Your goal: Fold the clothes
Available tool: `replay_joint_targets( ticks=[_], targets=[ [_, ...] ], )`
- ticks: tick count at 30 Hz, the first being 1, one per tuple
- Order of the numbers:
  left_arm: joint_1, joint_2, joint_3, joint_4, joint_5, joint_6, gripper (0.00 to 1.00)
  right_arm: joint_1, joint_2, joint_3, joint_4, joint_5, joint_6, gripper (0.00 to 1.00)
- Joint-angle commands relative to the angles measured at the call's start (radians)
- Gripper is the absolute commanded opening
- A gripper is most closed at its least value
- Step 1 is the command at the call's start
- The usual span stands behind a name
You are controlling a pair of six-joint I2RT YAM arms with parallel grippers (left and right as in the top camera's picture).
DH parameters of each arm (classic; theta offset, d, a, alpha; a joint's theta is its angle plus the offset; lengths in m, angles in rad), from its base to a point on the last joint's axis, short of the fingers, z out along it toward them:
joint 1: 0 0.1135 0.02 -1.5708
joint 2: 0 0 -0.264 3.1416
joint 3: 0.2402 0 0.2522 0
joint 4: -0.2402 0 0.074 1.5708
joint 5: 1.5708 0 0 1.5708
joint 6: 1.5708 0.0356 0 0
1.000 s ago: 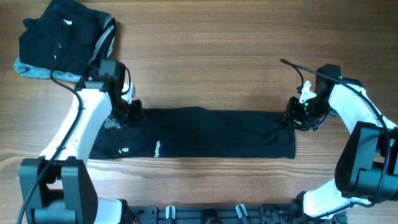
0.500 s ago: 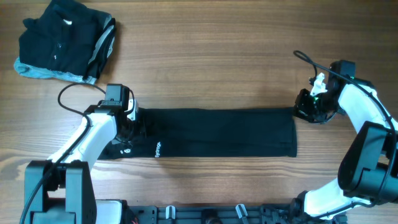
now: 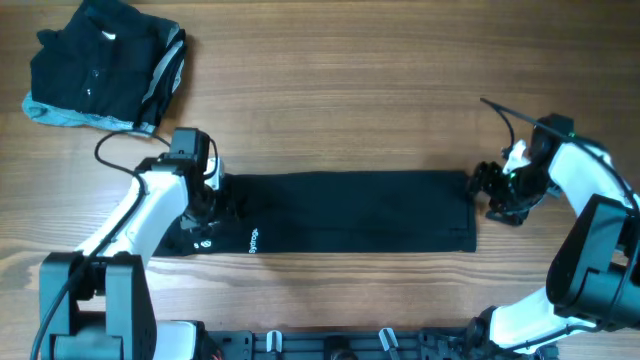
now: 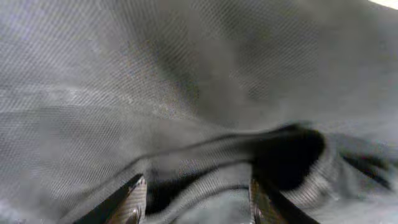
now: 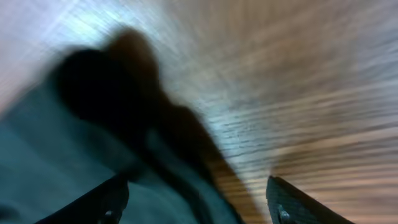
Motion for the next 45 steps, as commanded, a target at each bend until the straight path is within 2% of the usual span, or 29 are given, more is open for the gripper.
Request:
replay_joint_targets(
  ticks=[1, 4, 5, 6, 7, 8, 10, 13, 20, 24, 28, 33, 38, 45],
  targets=[
    [0.005, -0.025, 0.145, -0.067, 0.001, -0.005, 0.54, 0.0, 0.0, -0.11, 0.05, -0.056, 0.004, 0.76],
    [0.005, -0.062, 0.217, -0.099, 0.001, -0.005, 0.55, 0.001, 0.0, -0.201, 0.175, -0.412, -0.185, 0.72],
    [0.005, -0.077, 0.231, -0.1, 0.001, -0.005, 0.56, 0.001, 0.0, -0.221, 0.195, -0.437, -0.195, 0.67],
    [0.005, -0.09, 0.239, -0.1, 0.001, -0.005, 0.56, 0.001, 0.0, -0.24, 0.204, -0.418, -0.197, 0.56],
    [0.005, -0.112, 0.244, -0.1, 0.001, -0.005, 0.56, 0.0, 0.0, -0.243, 0.209, -0.388, -0.198, 0.4],
    [0.005, -0.129, 0.244, -0.1, 0.001, -0.005, 0.56, 0.0, -0.001, -0.241, 0.211, -0.386, -0.188, 0.34],
    [0.005, -0.164, 0.244, -0.1, 0.001, -0.005, 0.56, -0.002, -0.005, -0.225, 0.208, -0.374, -0.183, 0.15],
    [0.005, -0.206, 0.244, -0.1, -0.003, -0.005, 0.57, -0.006, -0.045, -0.174, 0.164, -0.243, -0.098, 0.04],
    [0.005, -0.259, 0.244, -0.1, -0.052, -0.005, 0.62, -0.007, -0.204, 0.007, 0.006, 0.075, 0.074, 0.04],
    [0.005, -0.259, 0.244, -0.1, -0.06, -0.005, 0.62, -0.005, -0.25, 0.126, -0.061, 0.074, 0.055, 0.04],
    [0.005, -0.259, 0.244, -0.1, -0.067, -0.006, 0.62, 0.051, -0.265, 0.146, -0.099, -0.066, -0.039, 0.05],
    [0.005, -0.259, 0.244, -0.1, -0.067, -0.006, 0.62, 0.274, -0.263, 0.143, -0.14, -0.072, -0.01, 0.05],
    [0.005, -0.259, 0.244, -0.101, -0.066, -0.006, 0.61, 0.51, -0.23, 0.143, -0.039, -0.073, 0.19, 0.05],
    [0.005, -0.259, 0.244, -0.108, -0.066, -0.006, 0.61, 0.721, -0.115, 0.143, 0.066, -0.073, 0.344, 0.06]
  ],
)
